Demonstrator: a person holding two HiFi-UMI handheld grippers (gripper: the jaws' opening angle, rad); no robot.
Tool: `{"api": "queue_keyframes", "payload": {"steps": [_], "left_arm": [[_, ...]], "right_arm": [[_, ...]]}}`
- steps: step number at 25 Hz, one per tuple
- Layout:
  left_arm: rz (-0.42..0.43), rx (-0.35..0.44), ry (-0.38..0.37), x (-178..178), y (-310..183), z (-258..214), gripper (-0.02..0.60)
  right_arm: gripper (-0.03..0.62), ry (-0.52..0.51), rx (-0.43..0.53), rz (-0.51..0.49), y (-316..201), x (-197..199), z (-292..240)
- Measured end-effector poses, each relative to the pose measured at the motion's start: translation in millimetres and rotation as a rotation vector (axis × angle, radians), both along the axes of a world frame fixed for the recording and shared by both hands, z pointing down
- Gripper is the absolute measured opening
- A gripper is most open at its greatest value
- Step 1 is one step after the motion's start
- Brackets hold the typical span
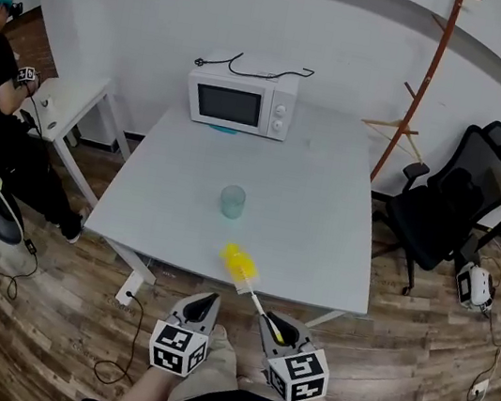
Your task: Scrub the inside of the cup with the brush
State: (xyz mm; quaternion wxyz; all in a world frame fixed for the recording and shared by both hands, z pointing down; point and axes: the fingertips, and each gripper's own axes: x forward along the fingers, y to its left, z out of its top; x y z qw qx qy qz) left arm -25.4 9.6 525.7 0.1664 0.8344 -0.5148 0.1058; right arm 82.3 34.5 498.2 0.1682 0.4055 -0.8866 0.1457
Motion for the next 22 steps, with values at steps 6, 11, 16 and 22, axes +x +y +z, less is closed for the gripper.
{"api": "queue_keyframes", "payload": {"steps": [6, 11, 16, 22], "left_arm": [[0.005, 0.005, 0.004, 14, 13, -2, 0.018], [-0.014, 0.021, 0.008, 15, 12, -11, 0.018], [-0.028, 0.032, 0.002, 14, 19, -15, 0.018], [-0.034, 0.024, 0.002, 14, 24, -7, 0.018]], "right_arm": [[0.049, -0.003, 0.006, 0.009, 11, 12, 2], [0.049, -0.007, 0.016, 0.002, 10, 15, -2], [0.049, -0.002, 0.026, -0.012, 16, 13, -3], [0.049, -0.012, 0.018, -0.011, 14, 10, 4]]}}
